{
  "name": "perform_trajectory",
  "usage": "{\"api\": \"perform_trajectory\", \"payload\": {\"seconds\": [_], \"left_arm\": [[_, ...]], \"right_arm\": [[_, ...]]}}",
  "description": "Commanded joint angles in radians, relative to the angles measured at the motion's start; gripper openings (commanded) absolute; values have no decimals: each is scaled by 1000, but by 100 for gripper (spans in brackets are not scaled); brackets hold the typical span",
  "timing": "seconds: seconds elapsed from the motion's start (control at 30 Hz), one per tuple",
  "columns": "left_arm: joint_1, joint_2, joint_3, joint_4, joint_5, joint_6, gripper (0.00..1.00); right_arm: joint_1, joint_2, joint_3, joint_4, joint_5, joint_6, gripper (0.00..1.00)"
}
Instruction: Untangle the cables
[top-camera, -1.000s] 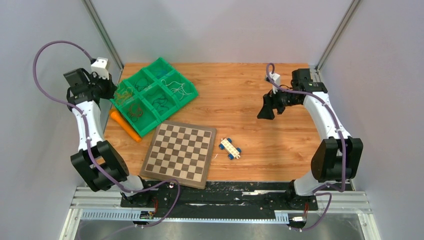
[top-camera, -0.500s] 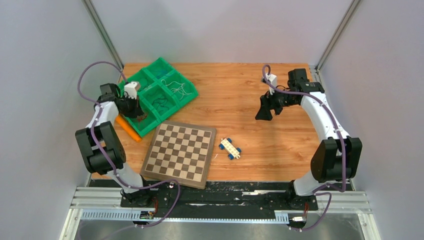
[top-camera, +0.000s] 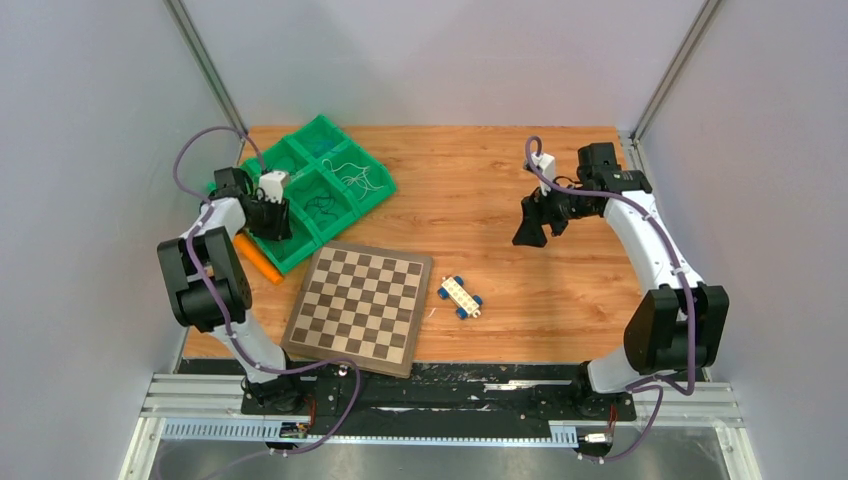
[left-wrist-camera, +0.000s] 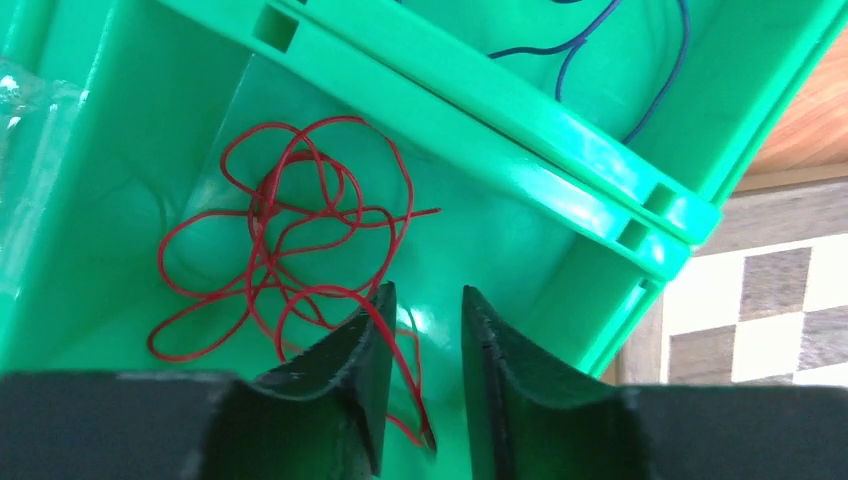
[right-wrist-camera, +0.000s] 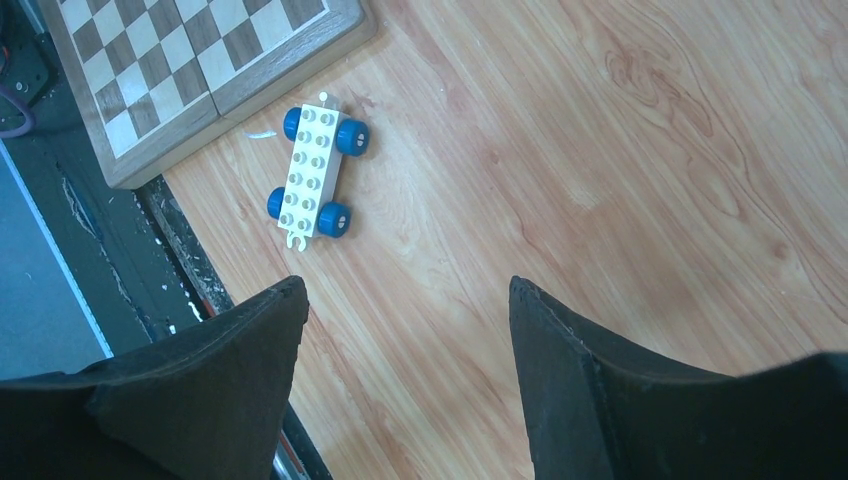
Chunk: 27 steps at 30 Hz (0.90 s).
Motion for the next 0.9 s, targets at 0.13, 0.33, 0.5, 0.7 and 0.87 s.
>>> {"api": "perform_trajectory", "payload": {"seconds": [0.13, 0.33, 0.5, 0.7, 0.87], "left_arm": [[-1, -239, 95, -178, 91, 22, 73], [-1, -291, 239, -375, 63, 64, 100], [-1, -290, 489, -473, 104, -66, 100], [-70, -168, 880, -571, 124, -305, 100], [-249, -148, 856, -562, -141, -374, 100]], "right_arm": [[-3, -30, 40, 11, -23, -17, 72], [-3, -13, 93, 16, -34, -20, 75], [-3, -12, 162, 91, -13, 30, 96], [-3, -66, 157, 326, 19, 249, 100], [-3, -86, 5, 473, 223, 475, 100]]}}
